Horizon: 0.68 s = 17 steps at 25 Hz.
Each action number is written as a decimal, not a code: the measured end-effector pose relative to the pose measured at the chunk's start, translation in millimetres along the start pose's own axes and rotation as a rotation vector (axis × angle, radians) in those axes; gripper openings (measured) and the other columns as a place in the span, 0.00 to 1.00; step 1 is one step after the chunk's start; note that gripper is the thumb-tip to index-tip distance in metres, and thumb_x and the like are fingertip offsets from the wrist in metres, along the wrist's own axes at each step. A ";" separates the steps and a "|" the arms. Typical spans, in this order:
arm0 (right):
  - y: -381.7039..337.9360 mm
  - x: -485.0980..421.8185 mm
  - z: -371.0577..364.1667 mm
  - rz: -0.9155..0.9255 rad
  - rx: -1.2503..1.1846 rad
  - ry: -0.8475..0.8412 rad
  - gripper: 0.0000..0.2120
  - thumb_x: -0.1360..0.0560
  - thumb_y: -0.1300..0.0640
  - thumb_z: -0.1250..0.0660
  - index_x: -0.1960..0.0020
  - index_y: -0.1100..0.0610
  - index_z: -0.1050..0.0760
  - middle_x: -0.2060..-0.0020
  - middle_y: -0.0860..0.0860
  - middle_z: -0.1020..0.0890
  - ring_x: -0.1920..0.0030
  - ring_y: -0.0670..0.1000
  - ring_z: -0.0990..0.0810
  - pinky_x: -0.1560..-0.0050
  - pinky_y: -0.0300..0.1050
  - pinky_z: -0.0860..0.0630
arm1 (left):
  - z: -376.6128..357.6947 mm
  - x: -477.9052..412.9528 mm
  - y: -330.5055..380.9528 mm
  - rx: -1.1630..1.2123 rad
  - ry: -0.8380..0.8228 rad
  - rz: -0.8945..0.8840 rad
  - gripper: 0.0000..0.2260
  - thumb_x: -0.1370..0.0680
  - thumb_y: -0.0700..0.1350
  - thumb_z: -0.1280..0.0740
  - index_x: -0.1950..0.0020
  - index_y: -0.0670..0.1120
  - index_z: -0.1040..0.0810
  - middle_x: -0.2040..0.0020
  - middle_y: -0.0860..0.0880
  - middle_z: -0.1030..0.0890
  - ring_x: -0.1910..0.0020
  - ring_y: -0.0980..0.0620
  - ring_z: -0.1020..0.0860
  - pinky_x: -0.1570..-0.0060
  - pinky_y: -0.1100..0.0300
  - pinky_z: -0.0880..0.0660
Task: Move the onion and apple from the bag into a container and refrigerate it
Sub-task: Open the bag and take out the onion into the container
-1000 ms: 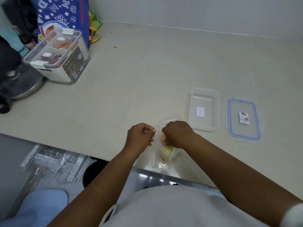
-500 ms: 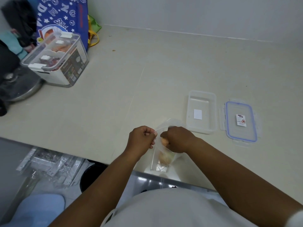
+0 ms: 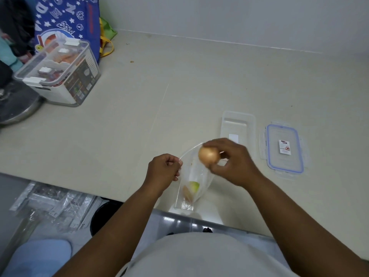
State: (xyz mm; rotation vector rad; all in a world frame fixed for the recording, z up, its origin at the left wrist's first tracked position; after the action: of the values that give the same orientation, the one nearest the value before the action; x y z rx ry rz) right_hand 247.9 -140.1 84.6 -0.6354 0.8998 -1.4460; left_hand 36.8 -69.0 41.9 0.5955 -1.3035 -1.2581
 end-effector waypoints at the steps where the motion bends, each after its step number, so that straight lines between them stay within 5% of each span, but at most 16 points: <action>1: 6.3 -0.5 12.0 -0.039 -0.047 0.138 0.24 0.37 0.57 0.25 0.42 0.46 0.21 0.46 0.45 0.19 0.50 0.44 0.19 0.54 0.33 0.22 | 0.6 -0.2 0.2 0.000 0.002 0.002 0.02 0.27 0.41 0.30 0.60 0.45 0.19 0.72 0.50 0.19 0.73 0.55 0.22 0.72 0.63 0.24; 4: 44.1 -23.0 38.4 -0.335 0.131 0.309 0.23 0.35 0.54 0.27 0.41 0.44 0.22 0.46 0.48 0.19 0.50 0.48 0.20 0.52 0.35 0.27 | 1.2 0.7 -0.9 -0.005 0.003 0.011 0.02 0.27 0.41 0.30 0.59 0.44 0.19 0.71 0.50 0.19 0.72 0.55 0.22 0.72 0.63 0.24; 7: 88.6 -43.8 38.2 -0.567 0.470 0.048 0.22 0.32 0.54 0.33 0.37 0.45 0.24 0.43 0.52 0.20 0.43 0.56 0.22 0.50 0.42 0.29 | 0.7 2.9 -1.1 -0.015 0.004 0.015 0.02 0.27 0.41 0.30 0.59 0.44 0.19 0.70 0.48 0.19 0.72 0.54 0.21 0.71 0.62 0.24; 14: 116.9 -47.7 23.6 -0.586 0.504 -0.073 0.23 0.29 0.55 0.32 0.34 0.47 0.26 0.38 0.55 0.25 0.39 0.58 0.25 0.44 0.46 0.29 | -0.1 2.9 -0.4 -0.038 0.002 0.020 0.02 0.27 0.40 0.29 0.58 0.44 0.18 0.69 0.48 0.18 0.72 0.55 0.21 0.71 0.63 0.24; 17: 89.5 -35.7 24.8 -0.472 0.544 0.064 0.24 0.28 0.54 0.29 0.33 0.52 0.27 0.34 0.55 0.27 0.34 0.58 0.29 0.39 0.51 0.29 | 0.7 1.9 0.1 -0.043 -0.001 0.013 0.02 0.27 0.41 0.29 0.59 0.44 0.18 0.69 0.48 0.18 0.72 0.55 0.21 0.71 0.63 0.24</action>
State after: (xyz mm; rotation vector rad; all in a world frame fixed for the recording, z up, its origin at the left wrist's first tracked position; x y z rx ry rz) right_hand 321.5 -103.2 28.6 -0.4006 0.3737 -2.0422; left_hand 35.7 -70.5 42.9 0.5556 -1.2760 -1.2730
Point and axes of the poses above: each hand's wrist, its own x-axis away from the middle knuckle, its own z-axis out of the back of the hand, y = z × x, the point moved 1 cm from there along -x, towards the middle knuckle
